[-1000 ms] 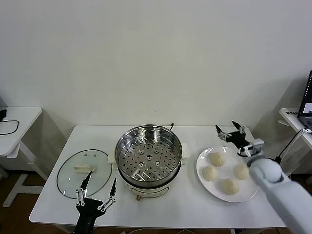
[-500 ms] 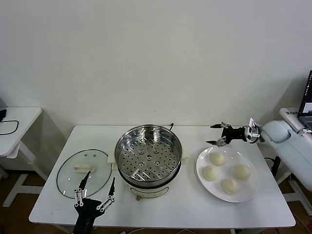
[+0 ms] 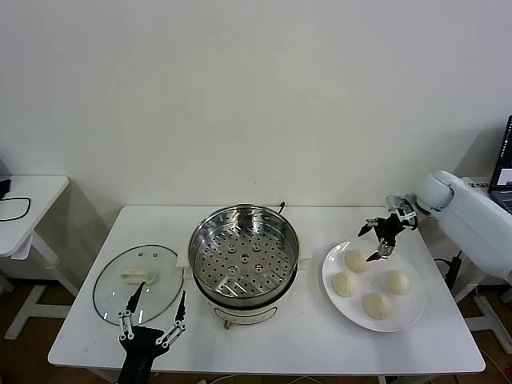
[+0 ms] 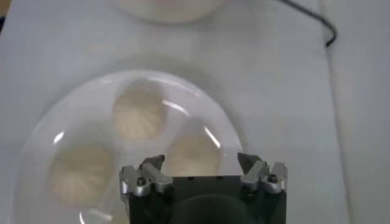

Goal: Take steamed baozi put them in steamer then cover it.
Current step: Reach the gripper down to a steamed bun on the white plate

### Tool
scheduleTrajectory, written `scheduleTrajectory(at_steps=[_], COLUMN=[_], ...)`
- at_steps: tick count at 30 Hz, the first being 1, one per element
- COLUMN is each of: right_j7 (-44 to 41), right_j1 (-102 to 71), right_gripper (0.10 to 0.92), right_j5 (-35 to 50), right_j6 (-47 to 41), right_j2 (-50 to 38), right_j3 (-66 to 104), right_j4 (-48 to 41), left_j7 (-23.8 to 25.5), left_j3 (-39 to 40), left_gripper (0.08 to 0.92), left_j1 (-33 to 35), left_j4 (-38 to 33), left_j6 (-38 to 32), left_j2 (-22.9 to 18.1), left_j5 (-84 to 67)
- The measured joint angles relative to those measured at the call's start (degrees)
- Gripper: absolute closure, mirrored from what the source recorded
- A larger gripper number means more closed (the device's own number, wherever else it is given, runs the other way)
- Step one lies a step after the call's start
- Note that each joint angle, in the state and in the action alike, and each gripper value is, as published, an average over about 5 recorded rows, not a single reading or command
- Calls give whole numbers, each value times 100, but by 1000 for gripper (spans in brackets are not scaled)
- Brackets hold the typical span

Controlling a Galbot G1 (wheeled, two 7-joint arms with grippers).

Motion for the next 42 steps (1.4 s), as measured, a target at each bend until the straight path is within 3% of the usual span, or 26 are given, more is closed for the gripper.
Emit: scheduleTrajectory(at_steps=[28, 42], right_j7=[649, 819], right_j1=[-261, -219], right_gripper=[203, 315], right_j5=[-540, -486], right_j6=[161, 189], right_j2=[476, 441], right_j3=[-373, -463], right_j4=[-352, -265], left_j7=[-87, -128], left_j3=[-48, -70], left_gripper=[177, 177], left_j1=[-58, -89], left_j4=[51, 40], left_j6=[10, 38], left_j2=[-22, -18], left_j5=[-10, -20])
